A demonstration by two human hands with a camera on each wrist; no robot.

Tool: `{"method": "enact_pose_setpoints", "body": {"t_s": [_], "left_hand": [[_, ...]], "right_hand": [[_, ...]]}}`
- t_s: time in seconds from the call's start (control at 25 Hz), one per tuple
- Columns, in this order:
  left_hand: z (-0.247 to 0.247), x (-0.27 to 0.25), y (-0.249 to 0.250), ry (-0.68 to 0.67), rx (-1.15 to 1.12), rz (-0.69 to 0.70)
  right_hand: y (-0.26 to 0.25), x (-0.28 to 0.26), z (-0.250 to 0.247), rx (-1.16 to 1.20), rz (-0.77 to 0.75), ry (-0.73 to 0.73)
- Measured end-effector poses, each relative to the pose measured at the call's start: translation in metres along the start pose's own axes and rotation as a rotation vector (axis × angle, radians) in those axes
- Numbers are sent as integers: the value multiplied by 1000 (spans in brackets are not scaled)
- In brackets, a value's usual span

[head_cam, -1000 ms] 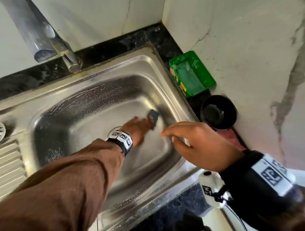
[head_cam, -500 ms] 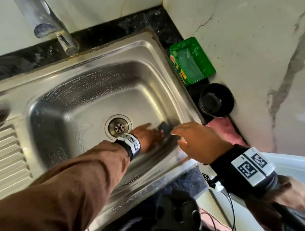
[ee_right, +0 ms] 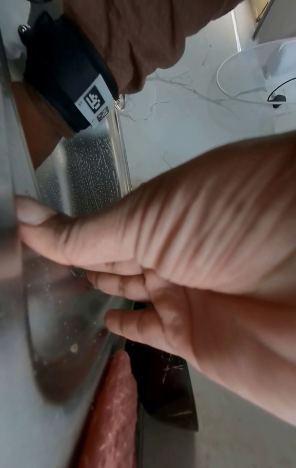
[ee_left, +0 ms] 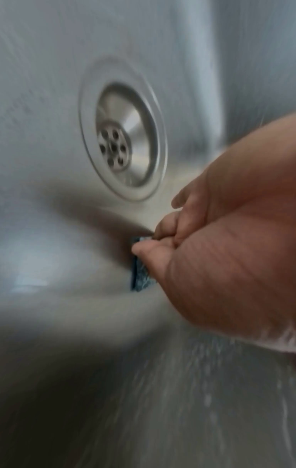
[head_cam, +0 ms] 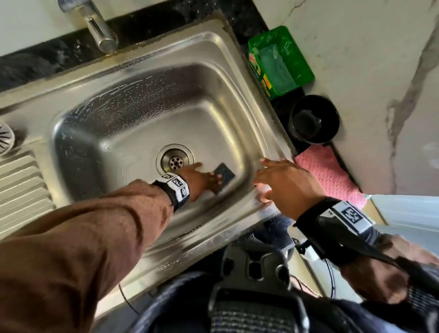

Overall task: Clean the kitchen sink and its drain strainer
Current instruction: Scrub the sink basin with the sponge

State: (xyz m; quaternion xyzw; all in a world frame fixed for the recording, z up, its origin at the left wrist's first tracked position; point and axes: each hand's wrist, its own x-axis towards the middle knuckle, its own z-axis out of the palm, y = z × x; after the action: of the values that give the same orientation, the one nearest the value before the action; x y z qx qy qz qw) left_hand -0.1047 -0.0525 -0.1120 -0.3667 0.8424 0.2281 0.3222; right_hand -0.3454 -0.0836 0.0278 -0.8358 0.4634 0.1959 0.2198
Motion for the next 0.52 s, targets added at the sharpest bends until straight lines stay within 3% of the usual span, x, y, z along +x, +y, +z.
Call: {"method": "enact_pose_setpoints", "body": {"t_s": [0.08,0.12,0.28,0.32,0.44,0.52], "left_hand": [[5,-9,-23,74,-148,-241],[7,-13,-27,74,-146,-292],[6,-13,-2,60,-5,-11],[3,-9,-2,69,9,-57],[-11,7,-31,146,-108,-454],[-10,10,-56,126,-214,-669]], "right_hand": [[3,-3,1,34,23,13],[3,-4,1,52,34,23],[5,-4,5,85,12,23],[6,-3,6,79,5,29],[11,0,12,93,-9,17],[14,2,14,112,2,4]]}}
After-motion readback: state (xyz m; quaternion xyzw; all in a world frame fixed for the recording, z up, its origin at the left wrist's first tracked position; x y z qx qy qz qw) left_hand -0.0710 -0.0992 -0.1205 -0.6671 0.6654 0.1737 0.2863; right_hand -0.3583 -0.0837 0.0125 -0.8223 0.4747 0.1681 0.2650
